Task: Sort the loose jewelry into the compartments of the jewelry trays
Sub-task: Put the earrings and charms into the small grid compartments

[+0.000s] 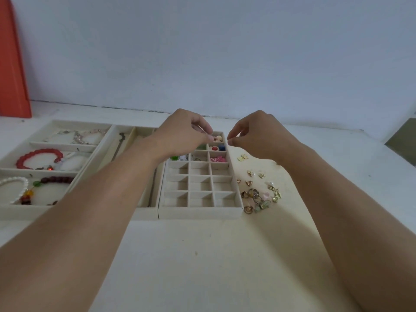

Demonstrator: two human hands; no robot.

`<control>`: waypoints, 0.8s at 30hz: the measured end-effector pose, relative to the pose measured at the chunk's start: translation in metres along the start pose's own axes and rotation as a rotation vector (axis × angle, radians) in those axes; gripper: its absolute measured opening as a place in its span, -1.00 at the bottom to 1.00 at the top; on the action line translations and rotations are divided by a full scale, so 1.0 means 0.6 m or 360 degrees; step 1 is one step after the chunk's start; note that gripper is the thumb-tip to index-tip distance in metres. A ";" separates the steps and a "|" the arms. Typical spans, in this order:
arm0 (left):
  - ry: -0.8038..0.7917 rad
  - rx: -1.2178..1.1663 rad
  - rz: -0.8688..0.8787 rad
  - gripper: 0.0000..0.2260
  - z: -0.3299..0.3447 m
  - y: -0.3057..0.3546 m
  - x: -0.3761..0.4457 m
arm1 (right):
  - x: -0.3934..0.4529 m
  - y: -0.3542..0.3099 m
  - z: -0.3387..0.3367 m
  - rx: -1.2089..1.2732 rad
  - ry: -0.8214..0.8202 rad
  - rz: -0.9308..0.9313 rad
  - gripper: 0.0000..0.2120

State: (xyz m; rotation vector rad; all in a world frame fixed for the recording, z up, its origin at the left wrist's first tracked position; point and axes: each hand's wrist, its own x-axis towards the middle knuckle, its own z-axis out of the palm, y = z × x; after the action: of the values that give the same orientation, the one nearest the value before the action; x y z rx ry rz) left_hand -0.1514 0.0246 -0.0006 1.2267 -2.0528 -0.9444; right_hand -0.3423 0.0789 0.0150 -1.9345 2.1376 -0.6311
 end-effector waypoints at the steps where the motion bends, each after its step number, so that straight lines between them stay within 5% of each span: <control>1: -0.0010 -0.0001 0.0009 -0.91 0.002 0.002 -0.001 | -0.003 0.000 -0.013 0.0020 0.0035 -0.0011 -0.95; 6: -0.0024 0.0038 0.0074 -0.90 0.016 0.013 -0.005 | -0.020 0.005 -0.083 0.0179 0.0195 -0.0082 -0.93; 14: -0.0136 0.0026 0.0161 -0.91 0.035 0.028 -0.018 | -0.096 0.058 -0.049 -0.0211 -0.0596 -0.0077 -0.85; 20: -0.0206 0.0023 0.0174 -0.91 0.047 0.036 -0.028 | -0.122 0.096 -0.024 -0.0059 -0.0729 -0.0070 -0.60; 24: -0.0224 0.0042 0.0180 -0.91 0.049 0.038 -0.032 | -0.119 0.094 -0.012 -0.0017 -0.0707 -0.0081 -0.70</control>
State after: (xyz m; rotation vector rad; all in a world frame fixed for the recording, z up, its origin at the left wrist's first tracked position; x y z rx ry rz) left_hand -0.1771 0.0581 -0.0020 1.0712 -2.2255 -0.9778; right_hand -0.3866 0.1535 -0.0126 -1.9178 1.8225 -0.1709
